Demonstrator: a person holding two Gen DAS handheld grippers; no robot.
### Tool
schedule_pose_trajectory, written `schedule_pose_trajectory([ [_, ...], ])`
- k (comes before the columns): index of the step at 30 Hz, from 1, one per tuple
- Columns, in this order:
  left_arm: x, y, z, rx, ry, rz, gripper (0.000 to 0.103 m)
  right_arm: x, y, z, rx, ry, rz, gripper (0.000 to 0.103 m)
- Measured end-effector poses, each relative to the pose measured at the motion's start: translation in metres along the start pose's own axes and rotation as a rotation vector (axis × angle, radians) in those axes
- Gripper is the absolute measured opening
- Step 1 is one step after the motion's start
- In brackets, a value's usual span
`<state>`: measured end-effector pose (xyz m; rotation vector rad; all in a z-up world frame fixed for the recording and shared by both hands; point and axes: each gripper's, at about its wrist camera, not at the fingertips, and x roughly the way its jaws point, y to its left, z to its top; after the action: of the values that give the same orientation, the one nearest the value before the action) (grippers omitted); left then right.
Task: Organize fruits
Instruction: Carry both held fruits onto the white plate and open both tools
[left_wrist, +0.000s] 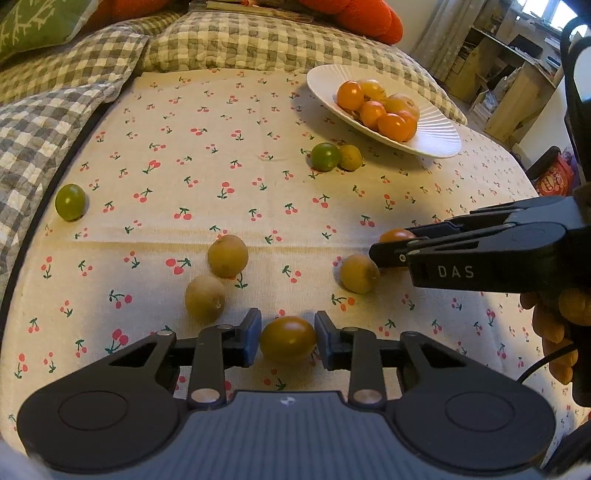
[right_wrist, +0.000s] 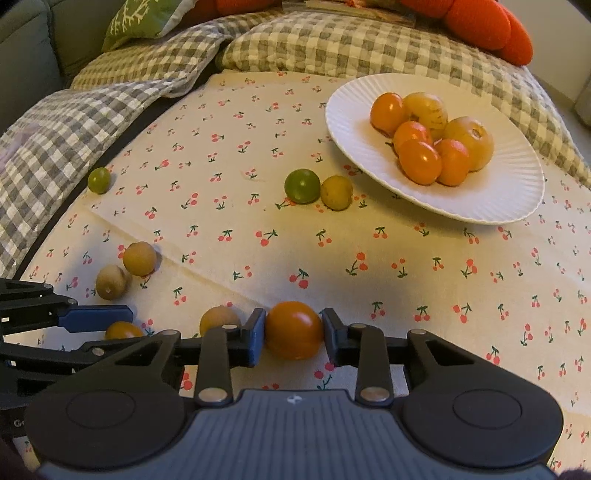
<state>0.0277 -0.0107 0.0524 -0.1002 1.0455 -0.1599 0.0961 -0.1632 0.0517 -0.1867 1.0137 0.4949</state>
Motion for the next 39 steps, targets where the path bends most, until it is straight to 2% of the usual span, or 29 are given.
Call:
schedule_pose_trajectory([
  [17, -0.010, -0.012, 0.004, 0.074, -0.078, 0.039, 0.023, -0.017, 0.002, 0.005, 0.006, -0.076, 0.015, 0.029],
  [27, -0.023, -0.020, 0.013, 0.055, -0.173, -0.016, 0.023, -0.041, -0.008, 0.013, 0.034, -0.158, 0.031, 0.029],
  [31, -0.028, -0.022, 0.019, 0.054, -0.219, -0.012, 0.023, -0.048, -0.015, 0.014, 0.057, -0.186, 0.034, 0.029],
  [39, -0.029, -0.025, 0.032, 0.065, -0.249, -0.010, 0.023, -0.064, -0.033, 0.015, 0.101, -0.241, 0.037, 0.029],
])
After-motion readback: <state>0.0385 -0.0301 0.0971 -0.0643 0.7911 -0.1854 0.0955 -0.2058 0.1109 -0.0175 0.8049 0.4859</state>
